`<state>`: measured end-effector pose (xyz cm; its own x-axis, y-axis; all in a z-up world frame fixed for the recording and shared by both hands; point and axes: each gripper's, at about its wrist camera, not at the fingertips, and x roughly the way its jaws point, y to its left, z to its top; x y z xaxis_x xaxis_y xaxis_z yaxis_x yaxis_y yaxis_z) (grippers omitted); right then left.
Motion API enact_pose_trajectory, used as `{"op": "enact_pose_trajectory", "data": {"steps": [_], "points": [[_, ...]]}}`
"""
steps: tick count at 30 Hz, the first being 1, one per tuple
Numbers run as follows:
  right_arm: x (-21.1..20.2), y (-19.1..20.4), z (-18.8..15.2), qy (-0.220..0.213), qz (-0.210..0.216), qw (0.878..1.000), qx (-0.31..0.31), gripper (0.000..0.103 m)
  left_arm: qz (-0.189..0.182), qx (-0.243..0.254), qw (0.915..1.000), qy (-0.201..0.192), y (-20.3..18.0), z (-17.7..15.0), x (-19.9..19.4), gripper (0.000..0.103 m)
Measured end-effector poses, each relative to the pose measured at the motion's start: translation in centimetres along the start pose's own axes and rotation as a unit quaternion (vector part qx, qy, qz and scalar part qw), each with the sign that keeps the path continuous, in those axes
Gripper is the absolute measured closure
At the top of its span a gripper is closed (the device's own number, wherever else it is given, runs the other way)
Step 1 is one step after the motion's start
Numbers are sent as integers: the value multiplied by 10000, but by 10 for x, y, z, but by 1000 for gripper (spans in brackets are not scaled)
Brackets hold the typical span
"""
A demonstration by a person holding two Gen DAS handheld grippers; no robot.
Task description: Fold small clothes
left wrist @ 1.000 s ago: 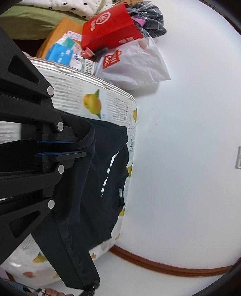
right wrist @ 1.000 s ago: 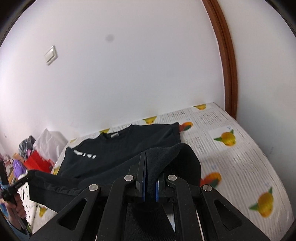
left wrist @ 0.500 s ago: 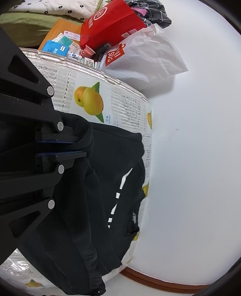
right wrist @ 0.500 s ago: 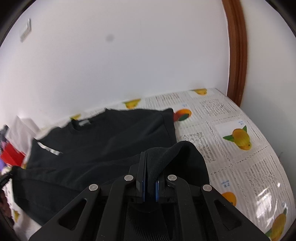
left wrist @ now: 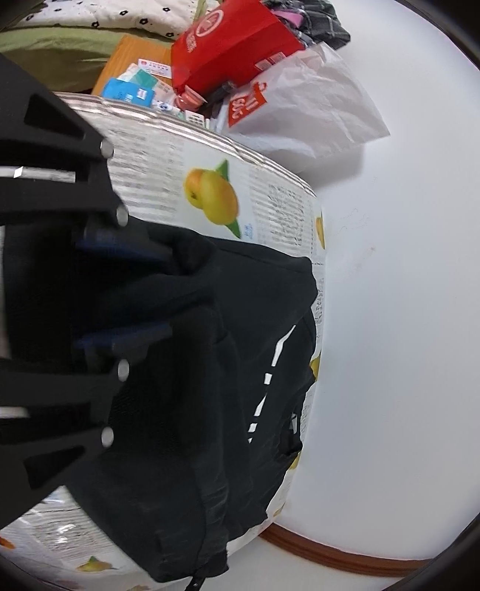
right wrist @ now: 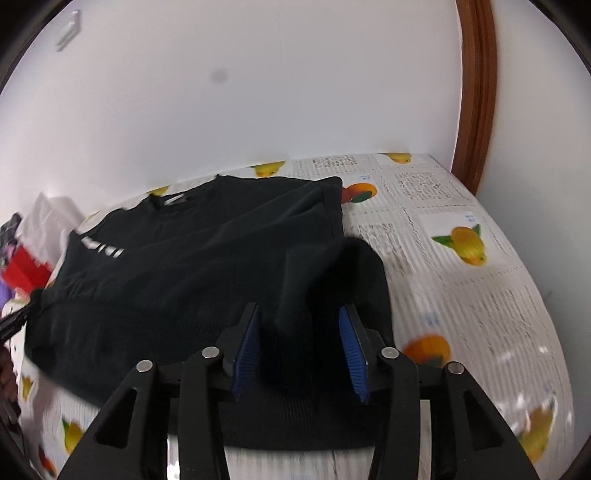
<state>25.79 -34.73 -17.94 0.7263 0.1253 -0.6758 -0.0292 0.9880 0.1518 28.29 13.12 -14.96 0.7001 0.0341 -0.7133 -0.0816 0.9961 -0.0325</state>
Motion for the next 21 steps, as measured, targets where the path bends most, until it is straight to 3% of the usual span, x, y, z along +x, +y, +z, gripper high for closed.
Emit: {"op": "enact_pose_trajectory", "data": {"steps": [1,3,9,14,17,19,21], "points": [[-9,-2,-7,-5,-30,10000,-40,55,-60,-32,10000,-17,2,-5,-5,45],[-24,-7,-23,-66,-133,9998,-99,54,-165,-144,9997,-54,10,-18,-15,41],[-18,-31,-52,210,-322,9991,198,50,-4,-275,9995,153,29,-52,-22,41],[-10,-45,-49,114,-46,9977,671,45,-55,-436,9987,270,40,-59,-17,41],[8,-46,-43,292,-91,9965,782,45,-42,-514,9979,391,43,-59,-6,41],[18,-45,-43,394,-66,9960,798,47,-100,-585,9973,426,44,-59,-1,47],[22,-43,-42,449,-26,9961,755,58,-152,-571,9972,451,43,-58,2,58]]}}
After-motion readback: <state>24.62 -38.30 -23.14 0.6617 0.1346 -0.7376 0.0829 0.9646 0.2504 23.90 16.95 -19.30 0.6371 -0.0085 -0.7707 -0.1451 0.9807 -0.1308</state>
